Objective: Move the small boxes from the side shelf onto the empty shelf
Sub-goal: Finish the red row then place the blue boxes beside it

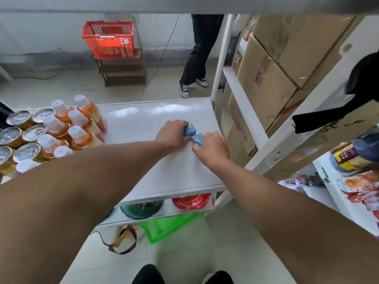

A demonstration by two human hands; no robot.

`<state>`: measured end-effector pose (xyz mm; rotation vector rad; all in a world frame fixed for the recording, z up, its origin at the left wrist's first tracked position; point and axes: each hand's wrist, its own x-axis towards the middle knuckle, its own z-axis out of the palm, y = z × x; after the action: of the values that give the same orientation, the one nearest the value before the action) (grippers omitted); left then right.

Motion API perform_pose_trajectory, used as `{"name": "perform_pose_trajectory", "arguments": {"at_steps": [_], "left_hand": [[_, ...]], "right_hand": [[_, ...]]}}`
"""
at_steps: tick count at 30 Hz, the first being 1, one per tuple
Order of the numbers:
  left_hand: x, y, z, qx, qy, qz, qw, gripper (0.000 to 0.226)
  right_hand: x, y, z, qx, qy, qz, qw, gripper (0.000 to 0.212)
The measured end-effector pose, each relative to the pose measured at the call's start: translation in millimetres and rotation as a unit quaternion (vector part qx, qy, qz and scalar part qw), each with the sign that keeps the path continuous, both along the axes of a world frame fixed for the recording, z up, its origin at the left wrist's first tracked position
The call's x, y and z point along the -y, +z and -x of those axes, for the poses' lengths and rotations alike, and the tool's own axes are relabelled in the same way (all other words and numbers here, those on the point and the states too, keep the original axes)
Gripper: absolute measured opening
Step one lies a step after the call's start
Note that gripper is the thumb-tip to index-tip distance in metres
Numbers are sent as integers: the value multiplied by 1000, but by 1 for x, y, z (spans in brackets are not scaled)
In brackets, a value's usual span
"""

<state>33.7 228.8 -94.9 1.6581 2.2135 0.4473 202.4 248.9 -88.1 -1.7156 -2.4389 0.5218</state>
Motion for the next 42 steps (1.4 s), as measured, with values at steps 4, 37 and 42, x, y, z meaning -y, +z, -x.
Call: {"name": "perform_pose_trajectory", "arguments": {"at_steps": [4,37,42], "left_hand": [[10,2,-6,22,20,-12,1000,31],[214,210,-42,27,-7,-25,999,45],[236,208,-48,39,-55,-37,997,42]], "right_hand": [[6,4,-15,-6,0,17,1000,37],[138,216,-130,-16,89,-3,996,26],[179,222,-146,-9,51,22,998,19]]}}
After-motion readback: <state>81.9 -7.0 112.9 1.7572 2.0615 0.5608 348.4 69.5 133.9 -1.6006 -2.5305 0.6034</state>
